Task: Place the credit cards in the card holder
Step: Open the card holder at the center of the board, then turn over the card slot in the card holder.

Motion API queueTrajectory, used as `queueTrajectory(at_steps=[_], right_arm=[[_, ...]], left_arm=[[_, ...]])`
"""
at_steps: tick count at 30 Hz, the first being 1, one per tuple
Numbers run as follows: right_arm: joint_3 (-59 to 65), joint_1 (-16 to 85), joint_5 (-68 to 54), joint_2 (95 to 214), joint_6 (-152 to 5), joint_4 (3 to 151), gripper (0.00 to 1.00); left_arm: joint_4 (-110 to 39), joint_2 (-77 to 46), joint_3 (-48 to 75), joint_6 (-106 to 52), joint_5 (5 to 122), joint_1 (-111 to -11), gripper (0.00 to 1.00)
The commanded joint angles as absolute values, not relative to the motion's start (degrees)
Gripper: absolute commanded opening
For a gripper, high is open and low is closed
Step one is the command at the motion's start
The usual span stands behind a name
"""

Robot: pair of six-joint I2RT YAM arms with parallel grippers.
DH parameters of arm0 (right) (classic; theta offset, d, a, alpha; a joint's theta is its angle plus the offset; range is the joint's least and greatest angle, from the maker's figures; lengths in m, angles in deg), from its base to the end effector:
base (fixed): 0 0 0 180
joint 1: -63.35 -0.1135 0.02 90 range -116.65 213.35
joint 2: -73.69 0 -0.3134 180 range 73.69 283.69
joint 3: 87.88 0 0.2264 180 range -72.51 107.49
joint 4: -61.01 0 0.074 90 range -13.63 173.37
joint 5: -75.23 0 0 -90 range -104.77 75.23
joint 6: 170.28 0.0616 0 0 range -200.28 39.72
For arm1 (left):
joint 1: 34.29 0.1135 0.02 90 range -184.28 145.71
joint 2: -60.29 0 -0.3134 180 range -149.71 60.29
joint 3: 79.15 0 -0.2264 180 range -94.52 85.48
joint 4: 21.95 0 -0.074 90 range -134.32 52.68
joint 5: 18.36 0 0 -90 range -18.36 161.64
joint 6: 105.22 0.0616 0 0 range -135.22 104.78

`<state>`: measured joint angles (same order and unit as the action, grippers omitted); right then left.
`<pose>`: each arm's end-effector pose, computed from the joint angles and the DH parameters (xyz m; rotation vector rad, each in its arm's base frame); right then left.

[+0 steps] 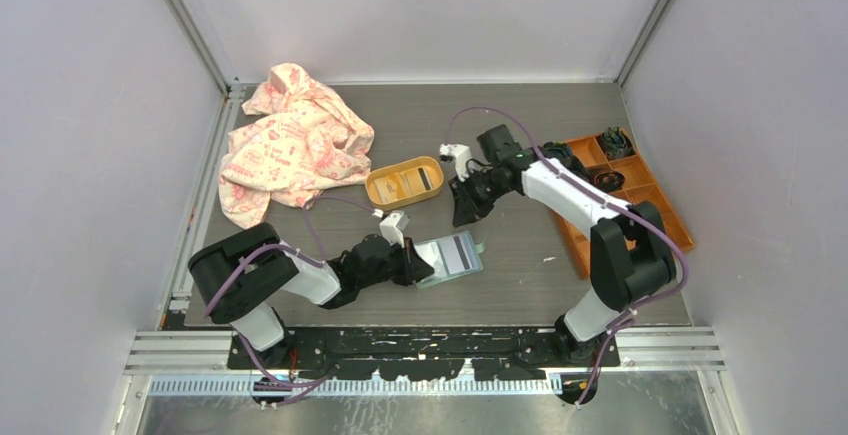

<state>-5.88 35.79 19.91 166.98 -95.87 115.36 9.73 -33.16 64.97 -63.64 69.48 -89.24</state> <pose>0.2599 0.1752 0.2685 -1.1411 2.3998 0.8830 0.1602 -0.2324 0.1760 0.1534 2.2260 -1.1223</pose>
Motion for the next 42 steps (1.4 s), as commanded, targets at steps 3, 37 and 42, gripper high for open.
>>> queueTrajectory(at_steps=[3, 37, 42], right_arm=[[-12.38, 39.53, 24.13, 164.62, -96.15, 116.17, 0.21], [-5.08, 39.53, 26.33, 182.13, -88.36, 121.79, 0.36], [-4.8, 39.61, 34.51, 181.23, -88.53, 122.31, 0.34]], left_arm=[[11.51, -32.8, 65.6, -63.27, 69.91, -88.7, 0.05], [15.31, -39.82, 63.34, -66.09, 66.29, -88.69, 0.06], [16.12, -40.58, 63.34, -66.2, 66.28, -88.65, 0.06]])
